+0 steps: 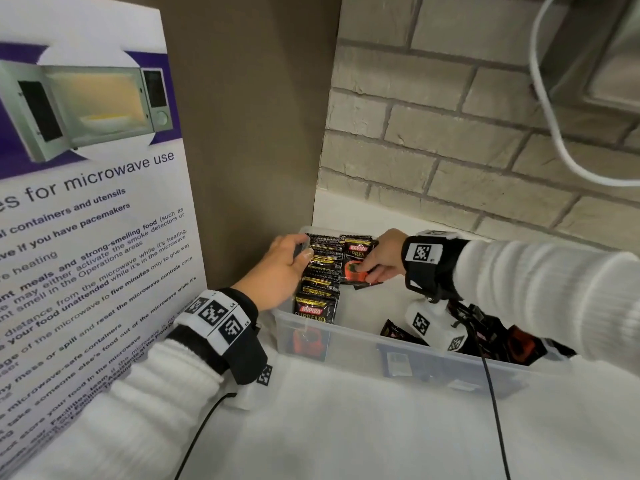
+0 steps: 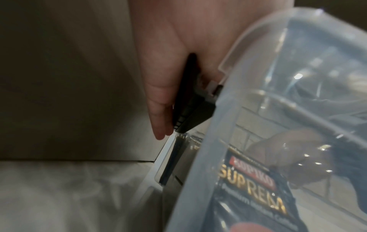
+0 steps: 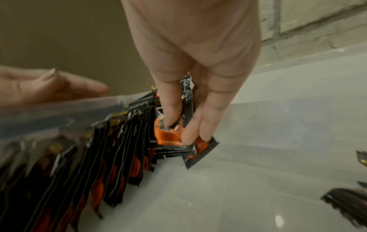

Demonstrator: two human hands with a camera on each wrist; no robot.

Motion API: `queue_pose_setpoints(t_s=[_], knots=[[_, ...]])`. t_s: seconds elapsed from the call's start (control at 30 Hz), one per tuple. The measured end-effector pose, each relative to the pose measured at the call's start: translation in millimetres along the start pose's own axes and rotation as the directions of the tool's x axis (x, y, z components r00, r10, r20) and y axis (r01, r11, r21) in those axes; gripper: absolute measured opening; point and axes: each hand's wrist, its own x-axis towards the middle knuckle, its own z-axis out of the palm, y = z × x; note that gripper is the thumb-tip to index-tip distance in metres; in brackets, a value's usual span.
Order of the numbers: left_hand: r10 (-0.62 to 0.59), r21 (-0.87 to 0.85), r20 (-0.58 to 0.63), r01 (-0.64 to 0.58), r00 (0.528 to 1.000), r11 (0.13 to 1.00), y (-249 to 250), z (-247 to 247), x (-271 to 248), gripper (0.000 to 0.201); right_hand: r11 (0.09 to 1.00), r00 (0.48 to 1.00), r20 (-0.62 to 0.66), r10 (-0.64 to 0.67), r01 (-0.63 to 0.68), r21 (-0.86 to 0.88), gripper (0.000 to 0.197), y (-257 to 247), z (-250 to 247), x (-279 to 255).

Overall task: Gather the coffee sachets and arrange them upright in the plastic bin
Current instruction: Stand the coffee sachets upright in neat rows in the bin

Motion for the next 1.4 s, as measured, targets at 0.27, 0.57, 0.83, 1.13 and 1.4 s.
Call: queue_pose_setpoints(t_s=[0.27, 0.57, 0.83, 1.13, 1.4], knots=[[0.01, -0.005, 0.006, -0.01, 1.0, 1.0, -1, 0, 2, 0.043, 0.997, 0.995, 0.065, 0.07, -0.067, -0.045, 0.054, 14, -1, 2], [0.009, -0.006, 0.012, -0.009, 1.0, 1.0, -2, 0, 3, 0.044, 0.991, 0.984, 0.137, 0.111, -0.12, 0.061, 0.042, 10, 4, 1], [0.008, -0.013, 0.009, -0.008, 1.0, 1.0, -1, 0, 3, 0.044, 0.984, 0.972, 0.211, 0.107, -0.133, 0.116, 0.041, 8, 0, 7], [0.008, 0.022, 0.001, -0.008, 1.0, 1.0, -1, 1, 4, 0.046, 0.995, 0.974, 0.201, 0.101, -0.097, -0.027, 0.047, 15, -25, -6], [0.006, 0.056, -0.011, -0.006, 1.0, 0.998, 1, 2, 4, 0.045, 0.571, 0.976, 0.212, 0.054, 0.144, -0.808, 0.073, 39, -62, -45]])
